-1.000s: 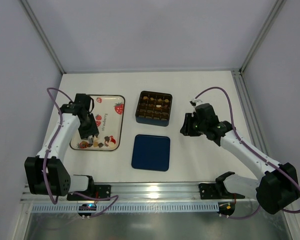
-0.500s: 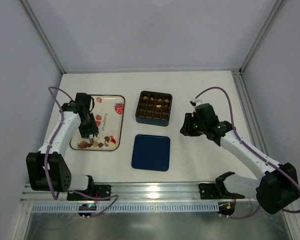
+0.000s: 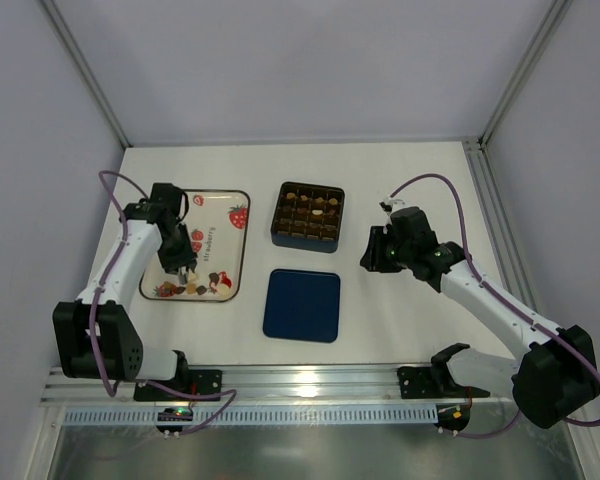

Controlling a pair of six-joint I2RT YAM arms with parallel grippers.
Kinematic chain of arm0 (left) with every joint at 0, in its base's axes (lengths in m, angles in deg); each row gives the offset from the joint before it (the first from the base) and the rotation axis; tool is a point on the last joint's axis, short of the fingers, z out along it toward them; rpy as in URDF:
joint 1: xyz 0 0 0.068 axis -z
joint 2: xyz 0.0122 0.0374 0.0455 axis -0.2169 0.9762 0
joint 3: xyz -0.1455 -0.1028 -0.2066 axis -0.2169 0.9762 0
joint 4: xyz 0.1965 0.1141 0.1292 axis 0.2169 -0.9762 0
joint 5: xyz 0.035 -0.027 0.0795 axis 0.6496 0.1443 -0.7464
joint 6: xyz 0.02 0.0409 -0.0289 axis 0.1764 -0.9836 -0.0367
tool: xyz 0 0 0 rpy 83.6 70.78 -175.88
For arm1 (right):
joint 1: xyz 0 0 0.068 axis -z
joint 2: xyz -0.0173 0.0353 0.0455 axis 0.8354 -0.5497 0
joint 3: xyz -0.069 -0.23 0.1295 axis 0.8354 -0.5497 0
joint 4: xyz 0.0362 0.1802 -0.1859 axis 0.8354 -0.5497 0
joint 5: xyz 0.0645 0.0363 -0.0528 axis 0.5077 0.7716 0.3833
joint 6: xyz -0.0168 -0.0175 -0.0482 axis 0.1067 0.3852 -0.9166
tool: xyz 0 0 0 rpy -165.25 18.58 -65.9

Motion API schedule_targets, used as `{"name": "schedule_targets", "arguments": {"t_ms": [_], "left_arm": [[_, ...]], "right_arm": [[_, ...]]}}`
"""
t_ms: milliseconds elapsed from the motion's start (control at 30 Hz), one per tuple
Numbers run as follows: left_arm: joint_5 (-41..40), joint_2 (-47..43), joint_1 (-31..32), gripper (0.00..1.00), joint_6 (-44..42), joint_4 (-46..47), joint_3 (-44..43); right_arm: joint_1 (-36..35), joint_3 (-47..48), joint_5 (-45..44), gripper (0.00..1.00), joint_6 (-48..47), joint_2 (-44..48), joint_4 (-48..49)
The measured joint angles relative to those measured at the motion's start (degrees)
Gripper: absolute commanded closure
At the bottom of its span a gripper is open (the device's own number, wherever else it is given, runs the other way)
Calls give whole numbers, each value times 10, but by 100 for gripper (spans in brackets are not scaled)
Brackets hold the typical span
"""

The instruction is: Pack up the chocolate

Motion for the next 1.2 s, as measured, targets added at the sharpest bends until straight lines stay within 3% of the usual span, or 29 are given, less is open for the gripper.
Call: {"name": "schedule_targets", "arguments": {"t_ms": [800,1000,1200], "left_arm": [[18,-1,6,72,-4,-37,-58],[22,-2,46,72,3,-46,-103],[21,26,127,72,32,-54,-177]], "right_arm": [[0,0,0,61,2,0,0],[0,0,0,61,2,0,0],[0,0,0,61,3,0,0]]}}
